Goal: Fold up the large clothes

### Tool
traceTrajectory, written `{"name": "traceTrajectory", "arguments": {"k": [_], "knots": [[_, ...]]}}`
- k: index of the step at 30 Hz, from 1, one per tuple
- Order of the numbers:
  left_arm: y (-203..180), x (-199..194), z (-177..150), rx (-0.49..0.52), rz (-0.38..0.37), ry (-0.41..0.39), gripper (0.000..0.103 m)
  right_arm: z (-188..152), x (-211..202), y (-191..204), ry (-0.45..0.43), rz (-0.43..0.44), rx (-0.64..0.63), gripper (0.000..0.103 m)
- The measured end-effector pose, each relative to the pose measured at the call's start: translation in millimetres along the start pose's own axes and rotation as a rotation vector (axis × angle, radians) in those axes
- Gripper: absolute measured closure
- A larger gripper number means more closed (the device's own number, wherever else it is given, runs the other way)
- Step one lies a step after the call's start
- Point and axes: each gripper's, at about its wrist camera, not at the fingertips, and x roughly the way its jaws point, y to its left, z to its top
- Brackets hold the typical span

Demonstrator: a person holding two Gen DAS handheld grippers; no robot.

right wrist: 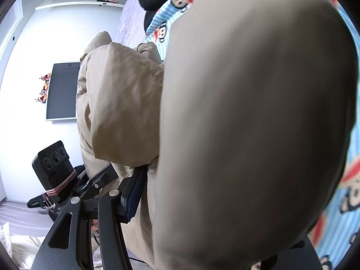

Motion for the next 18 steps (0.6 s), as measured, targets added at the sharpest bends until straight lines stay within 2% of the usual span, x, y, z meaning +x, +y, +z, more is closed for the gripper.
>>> {"name": "traceTrajectory", "arguments": {"k": [6,10,12,15,16,18], "knots": [[109,-8,13,-0.054,0.058,-0.006,0.024,23,99,53,0.009,-0.014,-0.029,0.044],[169,16,10,-0.131,0.096,0.017,0.023,38,150,72,0.029,-0.089,-0.048,0.044],[192,25,5,-0.184,0.086,0.030,0.017,37,153,57,0.044,-0.151,-0.056,0.042],[203,18,-2,-0.217,0.108,0.015,0.016,33,154,53,0.047,-0.198,-0.036,0.030],[204,10,-4,-0.218,0.142,-0.009,0.017,28,149,55,0.031,-0.214,-0.033,0.022],[203,-14,-5,-0.207,0.201,-0.093,0.017,16,130,55,-0.002,-0.255,-0.025,0.018]]}}
